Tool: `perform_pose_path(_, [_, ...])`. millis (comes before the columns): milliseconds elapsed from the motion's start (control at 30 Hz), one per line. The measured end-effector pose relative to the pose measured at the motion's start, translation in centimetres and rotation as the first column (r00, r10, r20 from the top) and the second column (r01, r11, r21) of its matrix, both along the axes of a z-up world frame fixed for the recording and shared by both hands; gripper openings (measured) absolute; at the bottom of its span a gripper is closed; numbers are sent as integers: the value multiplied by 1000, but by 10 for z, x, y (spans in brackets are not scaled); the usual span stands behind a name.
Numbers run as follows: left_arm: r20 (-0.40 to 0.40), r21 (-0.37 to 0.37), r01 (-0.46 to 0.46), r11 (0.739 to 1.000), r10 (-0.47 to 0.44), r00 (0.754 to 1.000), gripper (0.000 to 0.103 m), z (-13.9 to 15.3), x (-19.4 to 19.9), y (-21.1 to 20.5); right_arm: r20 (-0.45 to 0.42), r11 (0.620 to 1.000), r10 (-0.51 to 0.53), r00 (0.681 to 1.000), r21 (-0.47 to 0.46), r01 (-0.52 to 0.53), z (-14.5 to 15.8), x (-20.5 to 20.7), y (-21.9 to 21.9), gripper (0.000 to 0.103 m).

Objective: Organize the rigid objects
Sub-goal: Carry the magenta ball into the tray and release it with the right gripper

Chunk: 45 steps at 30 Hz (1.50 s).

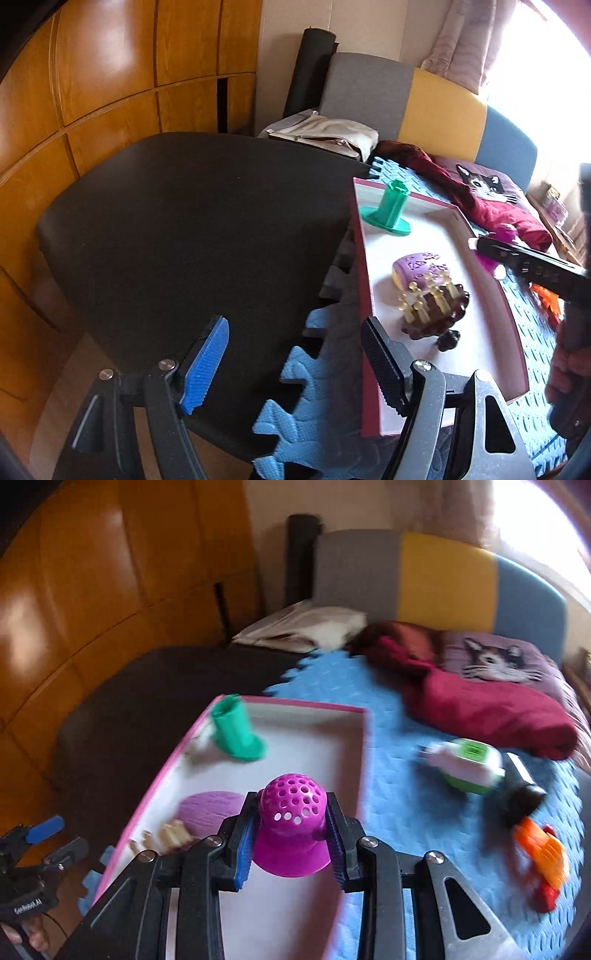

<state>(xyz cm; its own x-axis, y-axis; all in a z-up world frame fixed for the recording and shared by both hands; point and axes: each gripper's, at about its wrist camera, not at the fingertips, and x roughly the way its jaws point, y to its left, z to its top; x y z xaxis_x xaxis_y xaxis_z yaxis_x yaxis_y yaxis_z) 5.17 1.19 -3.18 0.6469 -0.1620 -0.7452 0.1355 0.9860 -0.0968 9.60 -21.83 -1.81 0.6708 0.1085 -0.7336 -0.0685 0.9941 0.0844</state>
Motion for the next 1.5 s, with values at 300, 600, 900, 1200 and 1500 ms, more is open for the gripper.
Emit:
perform_pose_path(300, [-16,-20,-13,1000,13,1000,74,-5,4,13,-20,989,64,998,-135,-66,-14,21,24,33])
perform_pose_path(600, [-31,-24,2,1000,-3,1000,75,-13,0,8,-76,987,124,989,-98,-131,-30,61,34,32])
perform_pose_path(900, [-23,-21,-6,1000,5,1000,75,-10,0,8,-139,990,88,986,121,-71,-40,73,14,33])
perform_pose_path(1200, [-14,-18,-5,1000,5,1000,77,-4,-3,7,-108,974,13,994,228,11,-31,54,-3,42])
perform_pose_path(1500, [16,-5,4,1000,-4,1000,80,8,-11,1,-42,968,-38,998,247,48,-16,21,-14,44])
